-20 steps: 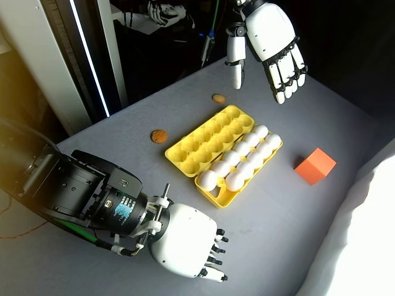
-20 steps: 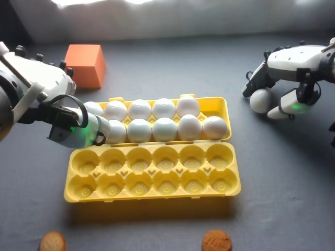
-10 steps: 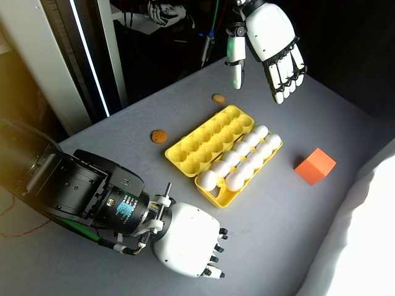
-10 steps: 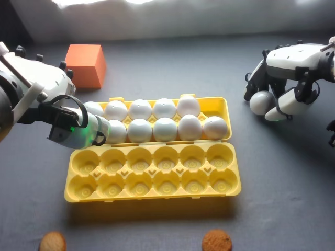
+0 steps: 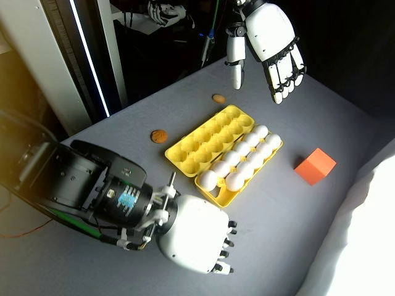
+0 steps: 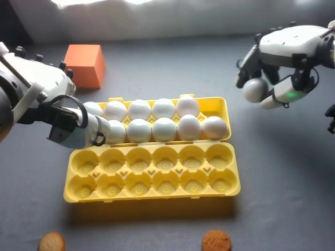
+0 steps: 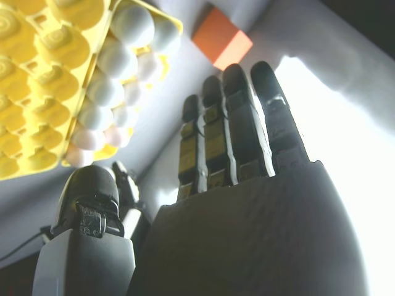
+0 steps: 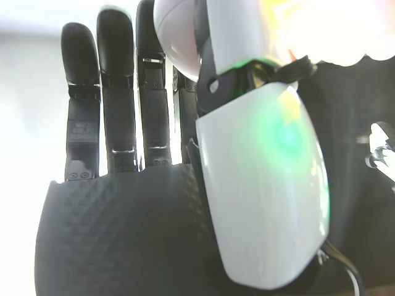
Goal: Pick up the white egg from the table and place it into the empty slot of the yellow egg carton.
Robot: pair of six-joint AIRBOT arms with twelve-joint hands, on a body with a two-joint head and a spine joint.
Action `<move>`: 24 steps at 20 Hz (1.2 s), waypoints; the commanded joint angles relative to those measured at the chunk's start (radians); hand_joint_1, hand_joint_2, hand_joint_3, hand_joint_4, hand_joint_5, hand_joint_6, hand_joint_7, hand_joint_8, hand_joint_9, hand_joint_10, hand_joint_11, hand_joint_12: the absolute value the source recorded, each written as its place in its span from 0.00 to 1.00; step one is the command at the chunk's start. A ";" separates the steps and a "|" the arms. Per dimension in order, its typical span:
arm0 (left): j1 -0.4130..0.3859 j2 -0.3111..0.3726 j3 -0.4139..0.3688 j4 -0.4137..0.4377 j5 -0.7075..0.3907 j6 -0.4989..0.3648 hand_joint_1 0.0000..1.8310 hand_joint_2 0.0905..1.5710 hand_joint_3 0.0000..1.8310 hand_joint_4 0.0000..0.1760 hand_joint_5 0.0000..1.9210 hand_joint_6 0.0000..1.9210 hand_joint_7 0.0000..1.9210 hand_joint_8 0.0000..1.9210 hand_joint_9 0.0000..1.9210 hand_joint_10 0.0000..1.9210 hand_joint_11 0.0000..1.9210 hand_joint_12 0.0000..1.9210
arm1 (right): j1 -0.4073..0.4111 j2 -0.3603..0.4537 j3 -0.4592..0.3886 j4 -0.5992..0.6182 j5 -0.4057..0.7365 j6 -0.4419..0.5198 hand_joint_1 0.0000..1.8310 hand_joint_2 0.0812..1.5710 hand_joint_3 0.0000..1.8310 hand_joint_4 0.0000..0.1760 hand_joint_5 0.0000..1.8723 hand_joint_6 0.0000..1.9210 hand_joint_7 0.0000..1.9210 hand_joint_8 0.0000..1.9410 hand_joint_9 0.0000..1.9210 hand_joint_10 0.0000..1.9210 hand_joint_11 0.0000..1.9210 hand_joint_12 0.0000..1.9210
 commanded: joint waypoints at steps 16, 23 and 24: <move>-0.014 0.007 -0.003 0.080 -0.010 0.006 0.00 0.80 0.00 0.00 0.14 0.00 0.15 0.00 0.15 0.00 0.00 0.29 | 0.028 -0.001 -0.060 -0.210 0.156 0.297 0.74 0.74 0.00 0.00 0.46 0.55 0.43 0.67 0.38 0.75 0.19 0.77; -0.014 0.007 -0.003 0.082 -0.010 0.006 0.00 0.79 0.00 0.00 0.14 0.00 0.17 0.00 0.16 0.00 0.00 0.32 | 0.027 -0.026 -0.060 -0.209 0.207 0.352 0.74 0.74 0.00 0.00 0.46 0.54 0.44 0.66 0.38 0.75 0.18 0.77; -0.014 0.007 -0.003 0.082 -0.010 0.006 0.00 0.78 0.00 0.00 0.14 0.00 0.16 0.00 0.15 0.00 0.00 0.31 | 0.024 -0.030 -0.060 -0.209 0.208 0.362 0.74 0.74 0.00 0.00 0.46 0.54 0.44 0.66 0.39 0.75 0.19 0.77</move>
